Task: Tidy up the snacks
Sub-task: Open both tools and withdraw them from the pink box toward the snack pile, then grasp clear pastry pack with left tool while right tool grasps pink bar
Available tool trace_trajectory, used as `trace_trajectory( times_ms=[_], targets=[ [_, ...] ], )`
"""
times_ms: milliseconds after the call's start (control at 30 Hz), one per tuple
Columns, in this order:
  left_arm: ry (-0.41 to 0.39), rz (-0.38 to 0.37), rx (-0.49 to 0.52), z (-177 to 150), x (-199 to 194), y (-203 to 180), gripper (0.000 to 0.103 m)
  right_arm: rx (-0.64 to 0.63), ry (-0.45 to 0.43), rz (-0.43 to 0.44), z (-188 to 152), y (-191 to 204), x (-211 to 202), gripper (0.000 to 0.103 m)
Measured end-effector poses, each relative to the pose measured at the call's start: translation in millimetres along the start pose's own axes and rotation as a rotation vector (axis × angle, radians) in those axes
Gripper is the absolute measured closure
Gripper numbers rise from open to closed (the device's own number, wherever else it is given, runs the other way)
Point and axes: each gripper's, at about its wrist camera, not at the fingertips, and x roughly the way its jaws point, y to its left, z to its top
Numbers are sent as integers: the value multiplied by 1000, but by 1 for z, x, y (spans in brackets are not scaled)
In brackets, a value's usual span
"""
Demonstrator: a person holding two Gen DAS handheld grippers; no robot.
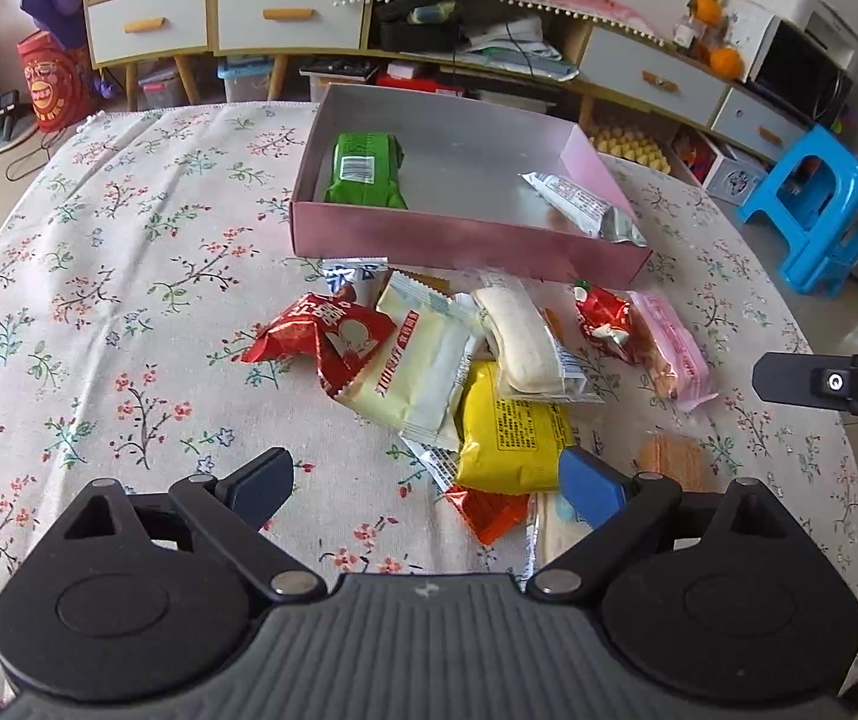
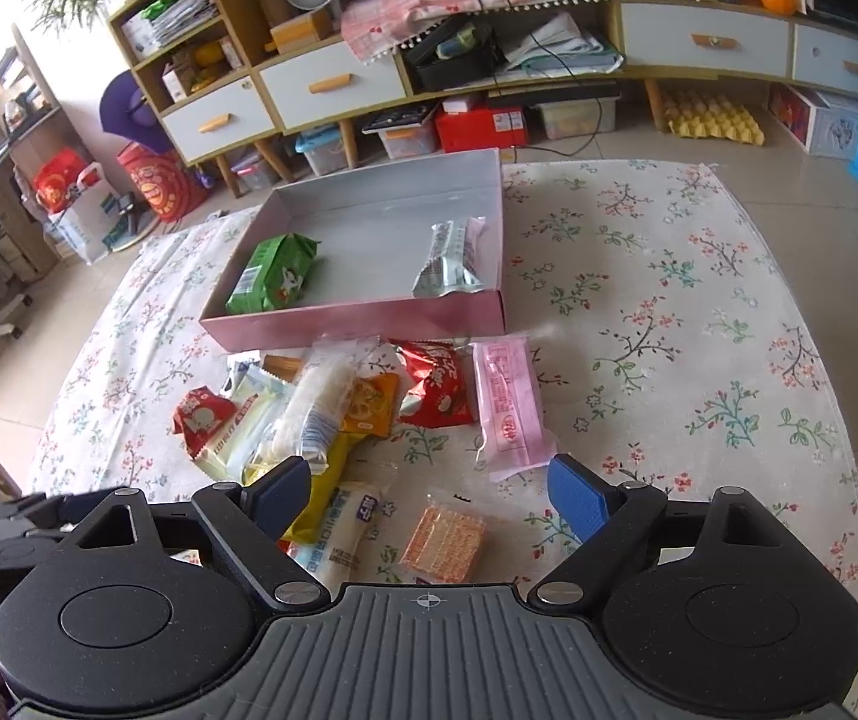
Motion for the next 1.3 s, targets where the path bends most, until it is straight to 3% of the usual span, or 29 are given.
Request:
trace_trajectory(
  times_ms=[500, 633, 733, 900, 1000, 1033, 1100, 1133, 1200, 1233, 1267, 1300],
  targets=[
    [-19, -67, 32, 0, 7, -14, 17, 76, 19, -11, 10, -13, 12, 15],
    [-53, -97, 44, 13, 11, -21, 15, 92, 20, -76, 23, -23, 25, 15],
    [-59, -69, 60, 21, 21, -31, 14, 72, 40, -125, 28, -27, 41, 15],
    [-56, 11, 160, 40, 47, -54, 12, -71, 96, -207, 26, -21, 74, 16],
    [-17, 16, 160, 45, 66, -54, 26, -107, 114, -204, 26, -19, 85, 18],
    [4, 25, 161, 45, 72, -53, 37, -125, 113, -213, 27, -18, 88, 19],
    [-2, 43, 189, 41, 75, -53, 41, -172, 114, -219, 27, -13, 94, 19],
    [-2, 50, 213, 40, 75, -54, 41, -192, 118, -221, 27, -11, 98, 22],
    [-7, 37, 232, 38, 71, -53, 54, -217, 139, -217, 25, -8, 105, 27],
    [-3, 31, 236, 38, 70, -52, 65, -224, 151, -213, 25, -7, 108, 42],
    [-1, 29, 241, 39, 67, -51, 69, -223, 160, -209, 24, -6, 110, 64],
    [1, 16, 243, 39, 65, -49, 71, -217, 161, -206, 24, -6, 110, 69]
  ],
)
